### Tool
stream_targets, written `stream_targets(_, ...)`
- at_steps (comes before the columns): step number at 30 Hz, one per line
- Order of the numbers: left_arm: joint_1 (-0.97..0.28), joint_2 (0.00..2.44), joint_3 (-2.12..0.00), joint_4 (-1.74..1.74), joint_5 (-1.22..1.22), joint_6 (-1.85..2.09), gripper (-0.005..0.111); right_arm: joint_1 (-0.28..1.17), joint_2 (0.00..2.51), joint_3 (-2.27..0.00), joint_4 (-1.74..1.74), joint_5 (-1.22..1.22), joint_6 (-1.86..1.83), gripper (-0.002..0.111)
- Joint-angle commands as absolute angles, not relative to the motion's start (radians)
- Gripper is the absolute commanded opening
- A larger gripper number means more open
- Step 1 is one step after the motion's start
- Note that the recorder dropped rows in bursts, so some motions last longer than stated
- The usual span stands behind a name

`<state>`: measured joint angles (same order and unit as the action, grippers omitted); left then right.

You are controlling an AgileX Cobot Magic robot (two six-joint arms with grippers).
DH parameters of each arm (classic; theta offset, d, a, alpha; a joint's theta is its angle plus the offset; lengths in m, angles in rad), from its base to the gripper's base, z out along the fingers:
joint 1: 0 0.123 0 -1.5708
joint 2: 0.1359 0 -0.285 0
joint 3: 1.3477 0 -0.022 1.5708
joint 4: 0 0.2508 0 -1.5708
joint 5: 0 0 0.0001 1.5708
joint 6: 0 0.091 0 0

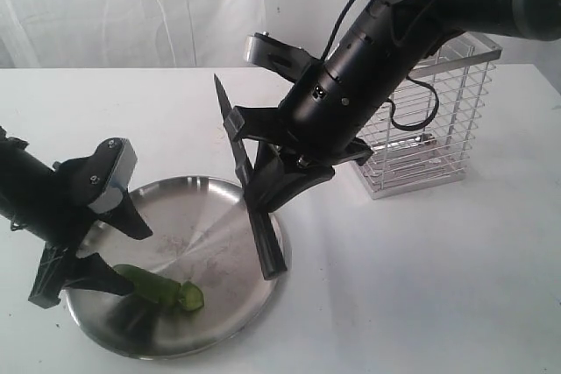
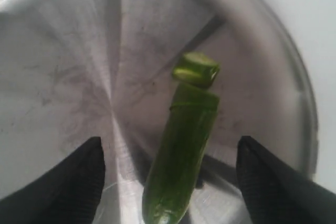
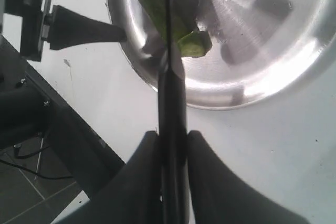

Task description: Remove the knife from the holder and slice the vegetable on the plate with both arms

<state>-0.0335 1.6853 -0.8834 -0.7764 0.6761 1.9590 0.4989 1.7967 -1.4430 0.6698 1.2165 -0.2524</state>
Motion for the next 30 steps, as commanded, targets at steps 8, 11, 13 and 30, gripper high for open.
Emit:
stream_targets(8, -0.037, 1.794, -0.878, -0.745, 0.597, 2.113, 0.07, 0.488, 1.785, -1.439, 0.736, 1.221, -0.269, 0.0)
stream_targets(11, -0.037, 1.794, -0.878, -0.845, 0.599, 2.113, 0.043, 0.488, 1.785, -1.439, 0.737, 1.221, -0.269, 0.0)
stream_targets(13, -0.037, 1.792, -0.878, -0.913, 0.624, 2.113, 0.023, 0.488, 1.785, -1.439, 0.737, 1.221, -0.269, 0.0)
stream_targets(30, -0.034, 1.809, -0.88, -0.93, 0.459, 1.941, 0.0, 0.488, 1.785, -1.439, 0.759, 1.221, -0.266, 0.0)
